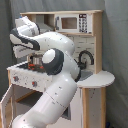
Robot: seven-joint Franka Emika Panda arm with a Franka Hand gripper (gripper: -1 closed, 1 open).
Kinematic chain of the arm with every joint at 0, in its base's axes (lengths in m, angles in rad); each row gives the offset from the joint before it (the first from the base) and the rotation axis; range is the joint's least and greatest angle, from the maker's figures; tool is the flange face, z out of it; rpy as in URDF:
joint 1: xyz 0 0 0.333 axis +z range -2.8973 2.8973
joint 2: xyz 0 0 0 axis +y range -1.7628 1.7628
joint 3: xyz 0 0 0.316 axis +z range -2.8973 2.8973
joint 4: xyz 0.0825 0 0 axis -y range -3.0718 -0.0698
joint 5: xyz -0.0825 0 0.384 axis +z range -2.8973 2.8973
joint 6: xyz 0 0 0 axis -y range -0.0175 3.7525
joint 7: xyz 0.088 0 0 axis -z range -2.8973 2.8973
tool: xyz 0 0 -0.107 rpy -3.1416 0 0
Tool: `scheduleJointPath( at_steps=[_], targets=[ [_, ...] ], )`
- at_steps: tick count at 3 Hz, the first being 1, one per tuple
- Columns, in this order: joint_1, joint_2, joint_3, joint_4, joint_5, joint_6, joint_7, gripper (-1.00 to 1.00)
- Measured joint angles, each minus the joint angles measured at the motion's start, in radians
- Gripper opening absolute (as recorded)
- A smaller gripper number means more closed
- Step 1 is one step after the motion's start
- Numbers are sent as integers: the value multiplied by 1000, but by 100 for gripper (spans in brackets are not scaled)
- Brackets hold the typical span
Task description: Play with the kitchen
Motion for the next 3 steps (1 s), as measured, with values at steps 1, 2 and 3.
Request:
scheduleJointPath(
  at_steps=[1,2,3],
  targets=[
    [75,0,-44,40,-30,39,-8,-100],
    [158,1,-94,99,-52,44,-20,-100],
    [230,2,-148,144,-61,51,-26,-100]
  ],
)
